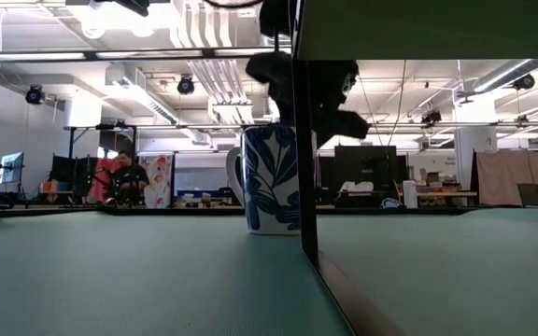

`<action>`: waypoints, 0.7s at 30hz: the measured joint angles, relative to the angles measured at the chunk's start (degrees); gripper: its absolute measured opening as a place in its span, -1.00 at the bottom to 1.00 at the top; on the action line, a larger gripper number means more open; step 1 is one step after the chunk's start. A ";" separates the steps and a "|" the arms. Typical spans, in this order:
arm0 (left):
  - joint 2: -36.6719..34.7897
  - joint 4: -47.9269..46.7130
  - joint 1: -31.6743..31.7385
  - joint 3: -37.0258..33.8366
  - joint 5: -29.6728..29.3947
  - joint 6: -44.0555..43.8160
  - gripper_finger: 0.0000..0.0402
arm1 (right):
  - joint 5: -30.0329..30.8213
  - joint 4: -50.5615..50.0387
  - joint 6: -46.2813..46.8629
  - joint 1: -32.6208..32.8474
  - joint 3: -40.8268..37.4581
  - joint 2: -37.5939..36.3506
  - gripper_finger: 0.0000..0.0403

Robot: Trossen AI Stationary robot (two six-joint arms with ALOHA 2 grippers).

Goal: Place coffee mugs
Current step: Put the blue patterned mug on the shelf

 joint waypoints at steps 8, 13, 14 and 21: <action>-2.50 -2.37 0.00 -0.02 -0.14 0.00 -0.46 | -0.09 1.03 0.07 0.22 0.00 1.65 -0.75; -3.84 -2.67 0.00 -0.02 -1.45 0.00 -0.46 | -3.33 0.75 0.28 0.30 0.00 1.19 -0.91; -4.09 -2.79 0.00 -0.02 -1.48 0.00 -0.46 | -4.57 0.65 0.51 0.35 0.00 1.12 -0.91; -5.34 -3.30 0.00 -0.02 -1.50 -0.66 -0.46 | -7.52 -8.93 -0.38 0.70 3.92 0.50 -0.92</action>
